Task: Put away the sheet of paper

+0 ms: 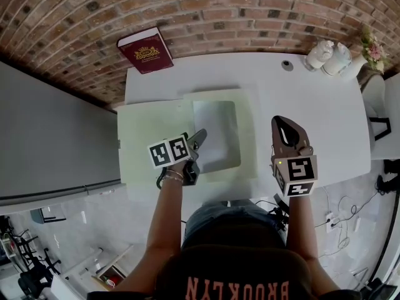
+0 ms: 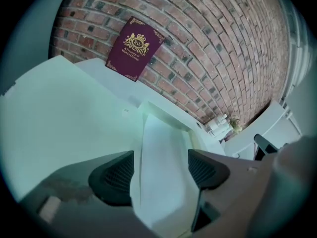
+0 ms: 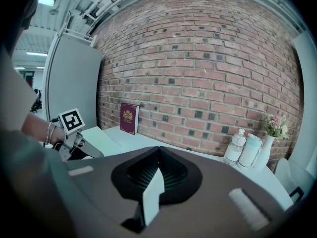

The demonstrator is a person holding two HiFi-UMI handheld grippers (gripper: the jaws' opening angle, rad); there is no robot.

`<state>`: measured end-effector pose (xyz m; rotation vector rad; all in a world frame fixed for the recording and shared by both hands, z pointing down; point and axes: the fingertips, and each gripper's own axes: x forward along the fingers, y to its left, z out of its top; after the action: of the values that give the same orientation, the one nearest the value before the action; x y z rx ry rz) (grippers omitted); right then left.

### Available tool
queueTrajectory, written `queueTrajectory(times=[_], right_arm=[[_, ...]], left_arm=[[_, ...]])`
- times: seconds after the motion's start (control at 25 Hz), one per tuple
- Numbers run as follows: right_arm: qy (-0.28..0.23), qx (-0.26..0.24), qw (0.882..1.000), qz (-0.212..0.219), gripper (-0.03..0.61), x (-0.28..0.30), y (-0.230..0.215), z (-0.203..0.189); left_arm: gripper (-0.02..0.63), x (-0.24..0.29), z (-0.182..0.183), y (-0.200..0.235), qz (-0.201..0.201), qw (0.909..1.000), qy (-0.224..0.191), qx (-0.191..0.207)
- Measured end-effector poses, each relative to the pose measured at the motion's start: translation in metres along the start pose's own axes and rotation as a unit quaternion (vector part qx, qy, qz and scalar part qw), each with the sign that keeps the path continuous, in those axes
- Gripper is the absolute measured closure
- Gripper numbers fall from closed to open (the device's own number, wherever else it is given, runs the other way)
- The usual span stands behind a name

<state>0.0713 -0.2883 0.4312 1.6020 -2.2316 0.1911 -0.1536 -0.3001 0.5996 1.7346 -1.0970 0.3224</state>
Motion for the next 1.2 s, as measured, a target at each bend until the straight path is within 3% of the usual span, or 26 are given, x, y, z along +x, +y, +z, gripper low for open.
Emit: queueTrajectory(times=[0.24, 0.36, 0.44, 0.6, 0.8, 1.2], right_arm=[[-0.011, 0.000, 1.000, 0.002, 0.577, 0.001, 0.005, 0.007], [-0.012, 0.001, 1.000, 0.006, 0.577, -0.001, 0.009, 0.007], [-0.015, 0.001, 1.000, 0.011, 0.577, -0.002, 0.011, 0.008], [-0.021, -0.002, 0.999, 0.026, 0.577, -0.005, 0.014, 0.010], [-0.035, 0.001, 0.998, 0.053, 0.577, -0.007, 0.014, 0.013], [-0.082, 0.003, 0.993, 0.088, 0.578, -0.017, 0.003, 0.031]], left_arm=[[0.278, -0.023, 0.019, -0.001, 0.029, 0.9963, -0.031, 0.075], [0.327, -0.037, 0.031, -0.006, 0.033, 0.9918, -0.060, 0.108], [0.398, -0.047, 0.038, -0.009, 0.040, 0.9877, -0.086, 0.124], [0.607, -0.068, 0.050, -0.015, 0.068, 0.9773, -0.136, 0.147], [0.613, -0.089, 0.053, -0.032, 0.089, 0.9627, -0.169, 0.192], [0.613, -0.141, 0.068, -0.071, 0.139, 0.9163, -0.278, 0.252]])
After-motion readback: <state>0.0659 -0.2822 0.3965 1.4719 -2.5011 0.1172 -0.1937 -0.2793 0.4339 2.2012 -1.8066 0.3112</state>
